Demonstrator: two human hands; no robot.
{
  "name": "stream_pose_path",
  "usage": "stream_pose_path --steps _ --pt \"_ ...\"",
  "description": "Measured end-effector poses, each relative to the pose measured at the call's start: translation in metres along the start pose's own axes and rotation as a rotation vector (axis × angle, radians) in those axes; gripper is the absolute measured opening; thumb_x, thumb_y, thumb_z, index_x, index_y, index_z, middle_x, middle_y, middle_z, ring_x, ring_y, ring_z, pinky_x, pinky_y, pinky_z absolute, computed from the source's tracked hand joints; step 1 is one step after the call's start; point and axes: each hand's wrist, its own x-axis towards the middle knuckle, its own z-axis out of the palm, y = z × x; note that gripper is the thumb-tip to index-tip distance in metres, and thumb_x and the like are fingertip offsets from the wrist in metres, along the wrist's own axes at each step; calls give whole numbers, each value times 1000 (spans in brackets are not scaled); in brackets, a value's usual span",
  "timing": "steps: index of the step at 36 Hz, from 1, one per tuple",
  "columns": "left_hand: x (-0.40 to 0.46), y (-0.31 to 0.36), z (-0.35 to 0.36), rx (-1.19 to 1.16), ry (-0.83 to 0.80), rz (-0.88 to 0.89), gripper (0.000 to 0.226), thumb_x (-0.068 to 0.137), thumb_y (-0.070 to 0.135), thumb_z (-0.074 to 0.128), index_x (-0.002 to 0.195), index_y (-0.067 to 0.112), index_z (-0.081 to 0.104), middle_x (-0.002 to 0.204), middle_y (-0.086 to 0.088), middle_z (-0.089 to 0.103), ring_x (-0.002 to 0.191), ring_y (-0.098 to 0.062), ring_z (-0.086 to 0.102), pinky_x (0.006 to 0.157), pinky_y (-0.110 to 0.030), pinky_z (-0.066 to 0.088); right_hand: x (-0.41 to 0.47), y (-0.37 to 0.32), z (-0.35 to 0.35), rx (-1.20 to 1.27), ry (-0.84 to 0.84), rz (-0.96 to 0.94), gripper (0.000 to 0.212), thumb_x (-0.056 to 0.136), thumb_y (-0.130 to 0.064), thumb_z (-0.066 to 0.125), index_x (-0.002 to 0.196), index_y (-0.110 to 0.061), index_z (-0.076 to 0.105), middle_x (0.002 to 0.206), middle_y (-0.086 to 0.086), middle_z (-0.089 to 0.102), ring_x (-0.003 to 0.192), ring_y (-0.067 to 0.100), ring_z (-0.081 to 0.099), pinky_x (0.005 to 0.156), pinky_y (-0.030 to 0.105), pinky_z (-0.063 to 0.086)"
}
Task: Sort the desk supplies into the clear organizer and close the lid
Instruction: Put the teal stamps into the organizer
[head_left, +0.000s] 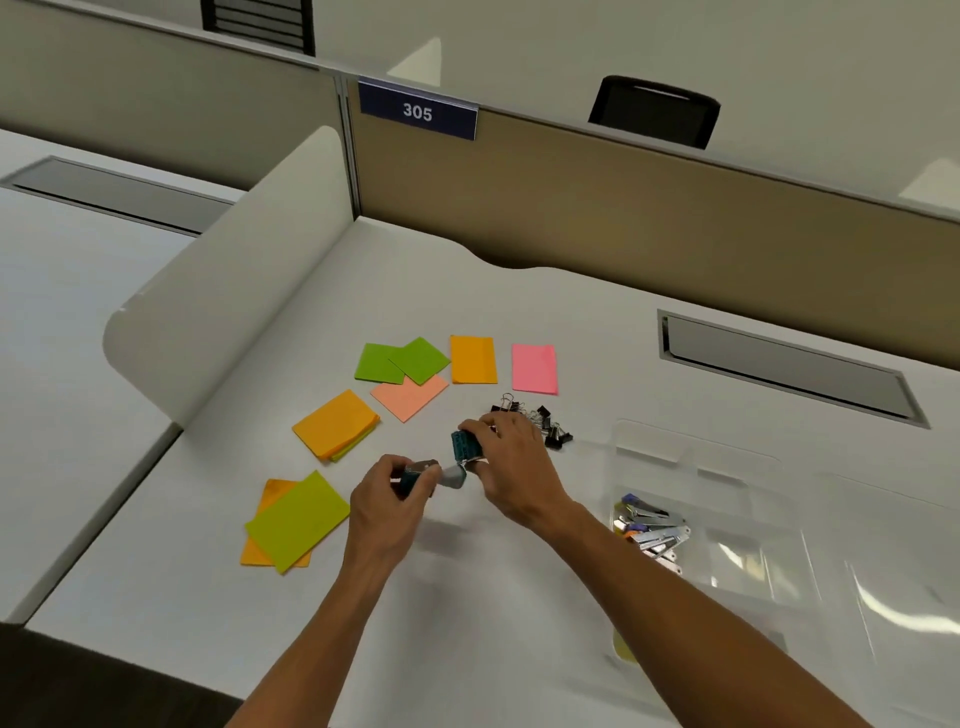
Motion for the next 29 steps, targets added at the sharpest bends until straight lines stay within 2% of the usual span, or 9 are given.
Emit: stream_pose_path --steps 3,6,11,14,18,20,23,26,29 --pt "-9 7 2 -73 -31 -15 22 85 41 68 88 21 60 77 6 71 71 -12 69 72 -38 59 -20 12 -12 76 32 82 51 87 -27 70 135 -24 51 130 5 55 121 25 46 105 40 40" --pt "-18 14 6 -124 -55 -12 25 85 41 68 91 18 62 78 5 72 69 -10 70 73 -36 60 -43 30 -24 189 66 166 52 88 -29 68 137 -23 50 129 1 53 117 20 48 101 38 45" --pt "-31 23 21 -180 -97 -27 23 86 37 69 98 18 63 82 4 72 73 -10 71 77 -37 60 -92 60 -51 419 152 313 49 90 -23 69 135 -23 49 123 -5 49 107 12 55 95 25 51" --pt "-41 29 34 -185 -135 -11 18 87 31 69 99 19 63 84 4 73 74 -9 71 80 -38 59 -122 82 -69 444 190 400 48 90 -22 70 133 -24 51 123 -7 49 107 10 56 93 20 50" --pt "-54 43 54 -180 -198 16 18 87 24 70 102 18 62 90 3 72 78 -10 72 81 -34 59 -156 111 -97 389 226 457 47 89 -21 72 131 -20 53 119 -6 51 99 8 55 79 5 44" --pt "-61 51 64 -190 -222 29 17 87 20 71 101 18 62 91 3 71 77 -11 72 79 -32 59 -170 126 -108 365 227 493 48 87 -24 74 130 -19 54 118 -6 53 99 9 56 78 6 44" --pt "-73 63 79 -200 -248 41 16 86 17 71 100 17 62 94 -3 69 76 -14 73 72 -28 60 -188 145 -119 346 199 548 47 86 -26 75 129 -22 55 118 -8 53 100 10 57 85 16 46" --pt "-80 72 95 -152 -290 58 18 86 22 72 100 19 62 94 -3 70 79 -15 72 70 -34 61 -203 164 -125 280 97 583 48 87 -29 73 131 -22 55 121 -6 53 101 12 57 88 21 46" --pt "-84 74 109 -63 -318 95 21 83 29 74 100 24 63 94 4 72 87 -14 70 74 -37 60 -216 182 -123 175 -24 565 49 86 -30 74 132 -21 56 126 -2 58 107 17 59 93 27 48"
